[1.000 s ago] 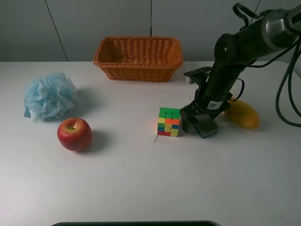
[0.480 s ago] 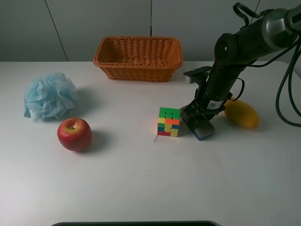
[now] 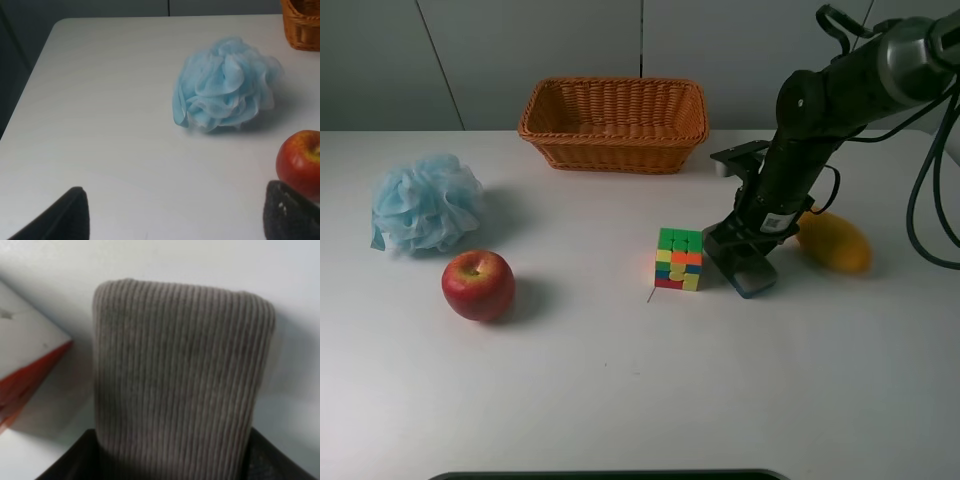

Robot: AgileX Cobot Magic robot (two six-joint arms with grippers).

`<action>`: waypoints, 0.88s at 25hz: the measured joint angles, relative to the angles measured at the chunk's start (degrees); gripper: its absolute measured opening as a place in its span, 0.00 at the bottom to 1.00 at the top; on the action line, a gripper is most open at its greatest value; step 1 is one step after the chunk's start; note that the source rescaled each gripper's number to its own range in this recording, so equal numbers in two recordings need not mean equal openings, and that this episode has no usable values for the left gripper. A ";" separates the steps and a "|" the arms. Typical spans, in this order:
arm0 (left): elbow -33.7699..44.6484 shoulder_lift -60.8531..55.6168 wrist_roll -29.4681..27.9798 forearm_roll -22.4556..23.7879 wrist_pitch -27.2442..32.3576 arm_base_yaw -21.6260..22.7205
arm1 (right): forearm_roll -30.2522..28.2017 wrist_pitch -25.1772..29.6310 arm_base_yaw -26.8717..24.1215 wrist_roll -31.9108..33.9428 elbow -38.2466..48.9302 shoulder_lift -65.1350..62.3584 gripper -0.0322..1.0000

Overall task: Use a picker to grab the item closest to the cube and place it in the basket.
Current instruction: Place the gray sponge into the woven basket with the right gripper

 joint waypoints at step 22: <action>0.00 0.00 0.00 0.00 0.00 0.00 | 0.60 -10.60 2.30 -0.82 -26.66 -11.82 0.04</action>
